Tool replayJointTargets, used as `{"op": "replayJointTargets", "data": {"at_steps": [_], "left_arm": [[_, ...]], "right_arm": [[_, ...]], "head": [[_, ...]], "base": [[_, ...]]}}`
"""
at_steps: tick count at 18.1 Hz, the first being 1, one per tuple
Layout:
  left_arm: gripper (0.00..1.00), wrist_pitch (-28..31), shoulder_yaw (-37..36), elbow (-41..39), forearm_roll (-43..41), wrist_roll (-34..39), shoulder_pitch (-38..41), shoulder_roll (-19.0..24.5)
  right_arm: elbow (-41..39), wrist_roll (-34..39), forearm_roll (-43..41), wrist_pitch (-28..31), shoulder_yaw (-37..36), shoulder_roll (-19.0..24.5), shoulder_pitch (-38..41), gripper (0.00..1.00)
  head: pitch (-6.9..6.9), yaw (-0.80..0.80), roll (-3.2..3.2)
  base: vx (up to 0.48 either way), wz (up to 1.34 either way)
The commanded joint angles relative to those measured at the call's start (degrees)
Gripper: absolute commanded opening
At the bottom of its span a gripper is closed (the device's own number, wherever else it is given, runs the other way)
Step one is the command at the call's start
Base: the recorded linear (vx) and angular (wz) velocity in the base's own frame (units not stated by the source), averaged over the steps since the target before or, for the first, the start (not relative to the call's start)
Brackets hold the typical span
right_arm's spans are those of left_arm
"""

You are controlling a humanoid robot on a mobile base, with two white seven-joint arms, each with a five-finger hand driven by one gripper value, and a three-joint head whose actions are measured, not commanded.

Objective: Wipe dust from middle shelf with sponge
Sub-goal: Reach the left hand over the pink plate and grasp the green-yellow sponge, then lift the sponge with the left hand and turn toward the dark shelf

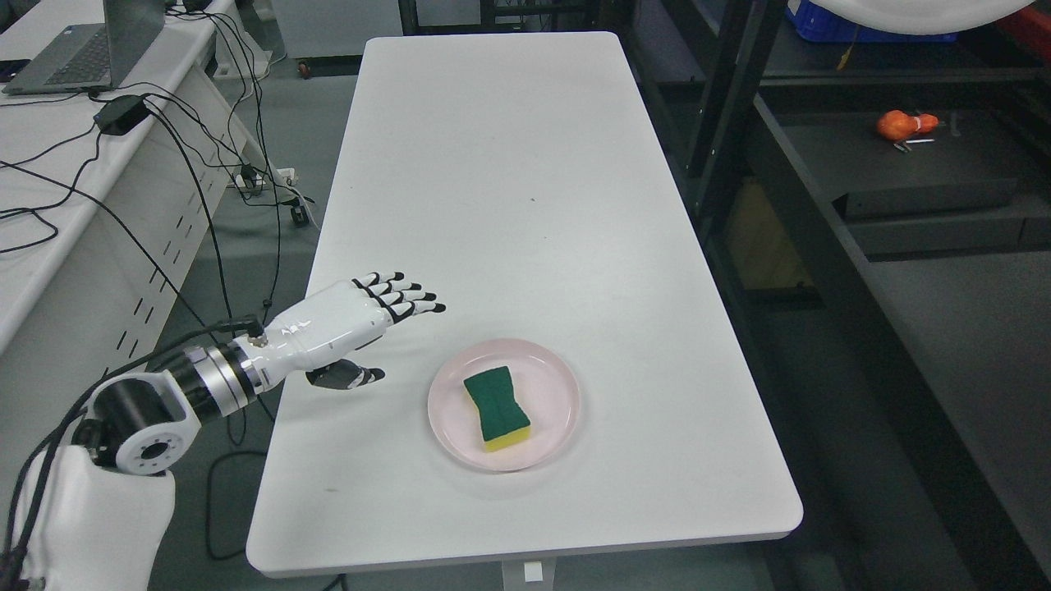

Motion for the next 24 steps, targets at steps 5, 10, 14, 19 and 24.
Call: {"op": "replayJointTargets", "data": {"at_steps": [5, 10, 14, 19, 24], "left_arm": [[0.82, 0.0, -17.6, 1.6, -3.7, -0.3, -2.0, -4.9], [0.8, 0.0, -18.1, 3.0, -5.8, -0.4, -1.2, -6.2], [0.73, 0.0, -16.1, 5.5, -5.9, -0.5, -0.9, -6.0], [0.62, 0.0, -15.7, 6.8, -5.8, -0.7, -0.3, -5.6], [0.32, 0.0, -12.0, 6.8, -4.0, -0.9, -0.3, -5.4]], "right_arm": [[-1.0, -0.3, 0.0, 4.2, 0.0, -1.0, 0.0, 1.0], [-1.0, -0.3, 0.0, 4.2, 0.0, -1.0, 0.0, 1.0], [-1.0, -0.3, 0.0, 4.2, 0.0, -1.0, 0.0, 1.0], [-1.0, -0.3, 0.0, 4.2, 0.0, -1.0, 0.0, 1.0], [-1.0, -0.3, 0.0, 4.2, 0.0, -1.0, 0.0, 1.0]], "head": [[0.0, 0.0, 0.0], [0.0, 0.0, 0.0], [0.0, 0.0, 0.0], [0.0, 0.0, 0.0], [0.0, 0.0, 0.0]], "base": [[0.0, 0.0], [0.0, 0.0], [0.0, 0.0], [0.0, 0.0], [0.0, 0.0]]}}
